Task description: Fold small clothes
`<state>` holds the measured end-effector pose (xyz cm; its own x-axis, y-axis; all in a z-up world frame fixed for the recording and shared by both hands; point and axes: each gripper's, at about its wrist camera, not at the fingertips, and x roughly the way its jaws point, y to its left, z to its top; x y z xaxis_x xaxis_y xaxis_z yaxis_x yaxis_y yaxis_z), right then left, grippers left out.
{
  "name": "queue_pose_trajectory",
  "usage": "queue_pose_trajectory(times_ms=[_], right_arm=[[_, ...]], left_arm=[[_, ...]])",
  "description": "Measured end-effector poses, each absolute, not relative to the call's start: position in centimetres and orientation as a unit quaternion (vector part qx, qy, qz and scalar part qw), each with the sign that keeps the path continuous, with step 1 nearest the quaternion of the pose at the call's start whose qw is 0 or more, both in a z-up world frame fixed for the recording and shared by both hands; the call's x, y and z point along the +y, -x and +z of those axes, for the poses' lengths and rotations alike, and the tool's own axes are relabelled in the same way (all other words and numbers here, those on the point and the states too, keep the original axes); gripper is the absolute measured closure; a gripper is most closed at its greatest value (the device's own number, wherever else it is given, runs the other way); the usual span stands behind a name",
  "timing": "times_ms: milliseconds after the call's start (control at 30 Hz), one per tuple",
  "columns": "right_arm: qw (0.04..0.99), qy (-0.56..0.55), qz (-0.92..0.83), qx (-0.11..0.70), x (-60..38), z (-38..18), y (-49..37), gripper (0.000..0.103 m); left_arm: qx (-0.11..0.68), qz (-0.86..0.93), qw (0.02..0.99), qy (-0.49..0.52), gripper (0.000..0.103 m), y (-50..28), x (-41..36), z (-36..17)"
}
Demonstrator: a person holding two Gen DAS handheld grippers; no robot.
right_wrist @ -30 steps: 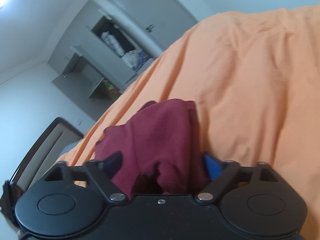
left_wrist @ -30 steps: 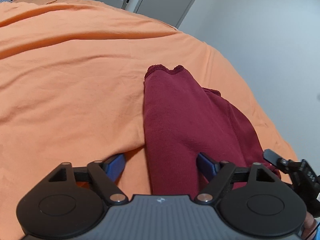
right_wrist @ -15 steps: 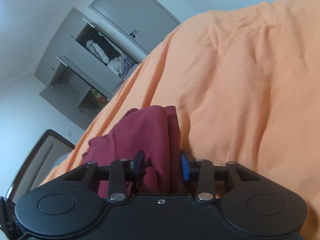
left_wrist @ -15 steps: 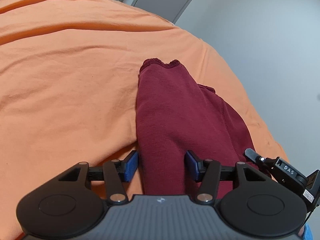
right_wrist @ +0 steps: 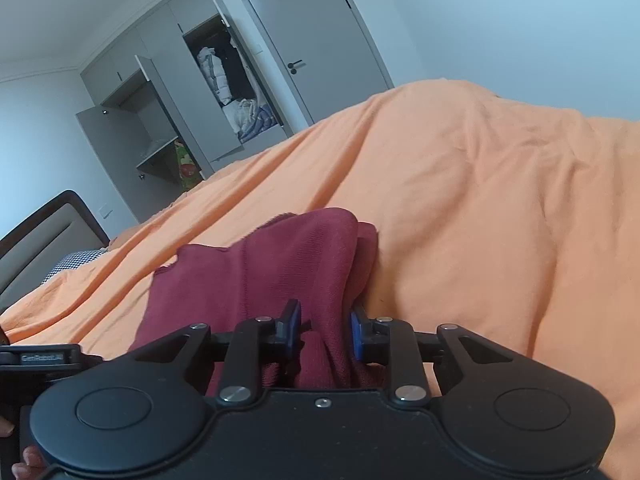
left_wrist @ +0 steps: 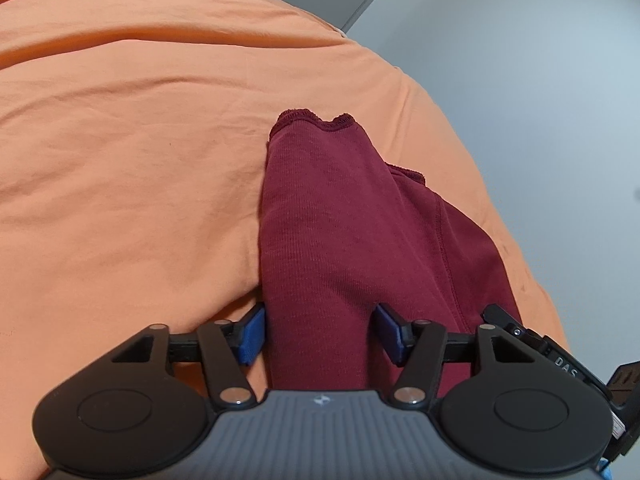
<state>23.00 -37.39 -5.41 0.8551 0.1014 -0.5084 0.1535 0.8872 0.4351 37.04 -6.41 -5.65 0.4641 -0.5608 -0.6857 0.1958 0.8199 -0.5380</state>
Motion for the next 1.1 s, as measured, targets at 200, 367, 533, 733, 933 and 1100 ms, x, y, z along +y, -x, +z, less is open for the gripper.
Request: queue_pose_trajectory(times_ms=[200,367,533,733,933,1100], right_arm=[[0.943,-0.198,-0.010,0.268,-35.8,-4.5,-22.9,0.078],[0.941,-0.200,-0.016,0.272,-35.6,-4.2,-22.7,0.078],[0.947,-0.190,0.005,0.259,-35.1,-2.8,-22.9,0.082],[0.954,-0.183,0.031,0.237,-34.1,-0.8,-23.2,0.083],[0.960,-0.170,0.064,0.212,-32.4,1.1,-25.7,0.083],[0.963,-0.167,0.101,0.185,-29.9,2.3,-29.3,0.083]], left_arm=[[0.461,-0.225,0.838,0.185,0.062,-36.7,-6.7,-4.7],[0.459,-0.222,0.842,0.177,0.063,-36.5,-6.9,-4.3],[0.452,-0.228,0.844,0.178,0.072,-36.4,-6.7,-3.6],[0.434,-0.225,0.850,0.194,0.077,-35.6,-6.1,-2.2],[0.392,-0.222,0.874,0.182,0.078,-35.4,-4.5,0.9],[0.353,-0.194,0.901,0.162,0.078,-36.4,-2.3,3.6]])
